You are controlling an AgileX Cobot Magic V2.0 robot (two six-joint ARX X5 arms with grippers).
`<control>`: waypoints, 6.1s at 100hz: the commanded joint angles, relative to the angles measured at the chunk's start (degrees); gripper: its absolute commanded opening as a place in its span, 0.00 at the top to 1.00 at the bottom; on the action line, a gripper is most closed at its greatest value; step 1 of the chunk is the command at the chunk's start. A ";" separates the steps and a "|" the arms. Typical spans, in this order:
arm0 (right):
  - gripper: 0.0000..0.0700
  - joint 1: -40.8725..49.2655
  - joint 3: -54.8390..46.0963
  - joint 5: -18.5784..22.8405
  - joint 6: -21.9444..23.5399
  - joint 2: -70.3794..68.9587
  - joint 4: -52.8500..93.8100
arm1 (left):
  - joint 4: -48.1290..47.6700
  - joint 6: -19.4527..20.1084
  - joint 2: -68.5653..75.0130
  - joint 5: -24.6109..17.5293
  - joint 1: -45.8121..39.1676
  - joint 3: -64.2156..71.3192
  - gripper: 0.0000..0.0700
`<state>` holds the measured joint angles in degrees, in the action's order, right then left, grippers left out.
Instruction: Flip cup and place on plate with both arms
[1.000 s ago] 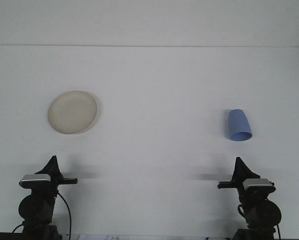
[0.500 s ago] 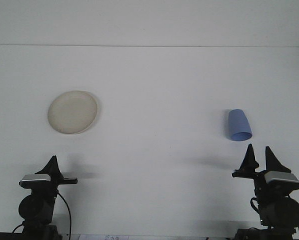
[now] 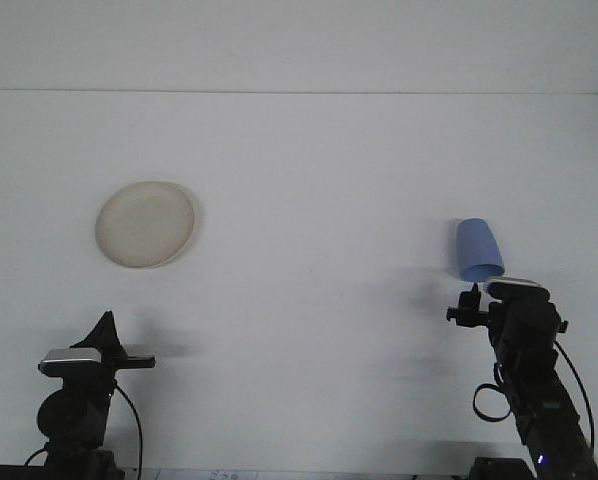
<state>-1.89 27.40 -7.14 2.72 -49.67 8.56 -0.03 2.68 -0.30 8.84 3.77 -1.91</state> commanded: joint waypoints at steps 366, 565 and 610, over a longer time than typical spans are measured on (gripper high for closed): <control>0.45 54.40 26.86 2.14 0.59 14.03 30.91 | 0.57 0.76 0.13 -0.04 -0.02 1.11 0.98; 0.45 54.38 7.41 2.14 2.16 40.63 26.64 | -43.67 -10.60 -88.26 -20.83 46.60 -70.10 0.40; 0.45 54.38 7.41 2.16 2.16 40.61 26.62 | -47.98 -7.13 -90.27 -18.91 47.60 -72.98 0.98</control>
<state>51.92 34.46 -4.80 4.38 -9.06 35.68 -47.44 -6.50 -90.04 -11.05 50.87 -72.27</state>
